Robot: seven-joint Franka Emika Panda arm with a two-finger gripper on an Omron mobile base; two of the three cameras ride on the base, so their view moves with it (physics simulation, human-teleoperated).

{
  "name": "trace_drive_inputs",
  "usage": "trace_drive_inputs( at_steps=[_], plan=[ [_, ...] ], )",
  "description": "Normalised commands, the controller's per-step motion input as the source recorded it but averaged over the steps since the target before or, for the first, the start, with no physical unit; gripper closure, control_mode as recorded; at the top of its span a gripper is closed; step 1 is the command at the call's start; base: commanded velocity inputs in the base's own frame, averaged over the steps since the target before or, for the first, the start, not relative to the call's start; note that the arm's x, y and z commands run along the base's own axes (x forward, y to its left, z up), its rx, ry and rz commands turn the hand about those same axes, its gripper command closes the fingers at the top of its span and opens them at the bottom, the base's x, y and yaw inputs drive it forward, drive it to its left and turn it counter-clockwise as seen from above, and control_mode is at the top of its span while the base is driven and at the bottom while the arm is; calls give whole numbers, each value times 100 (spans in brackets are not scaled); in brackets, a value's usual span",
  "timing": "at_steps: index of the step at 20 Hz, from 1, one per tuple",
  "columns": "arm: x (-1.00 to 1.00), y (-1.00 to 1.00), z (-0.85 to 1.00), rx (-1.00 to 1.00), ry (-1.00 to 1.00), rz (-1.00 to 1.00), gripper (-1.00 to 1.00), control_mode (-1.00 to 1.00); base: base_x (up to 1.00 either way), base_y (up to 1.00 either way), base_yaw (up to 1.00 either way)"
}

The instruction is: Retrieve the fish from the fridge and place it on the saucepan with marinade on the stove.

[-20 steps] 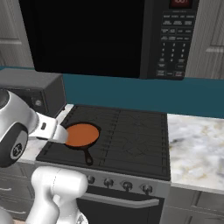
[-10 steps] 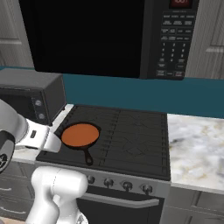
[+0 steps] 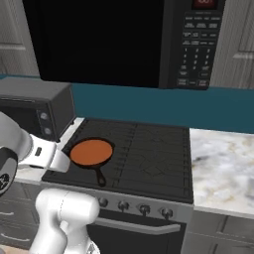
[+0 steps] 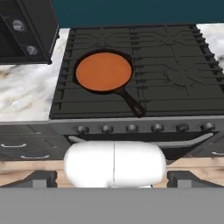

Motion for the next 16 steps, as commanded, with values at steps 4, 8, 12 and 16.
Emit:
trace_drive_inputs(
  at_steps=[4,8,12,16],
  plan=[
    [0,0,0,0,0,0,-100,100,-60,-4,0],
    [0,0,0,0,0,0,-100,100,-67,0,0],
    [0,0,0,0,0,0,-100,100,-46,0,0],
    [0,0,0,0,0,0,-100,100,-40,0,4]
  ],
)
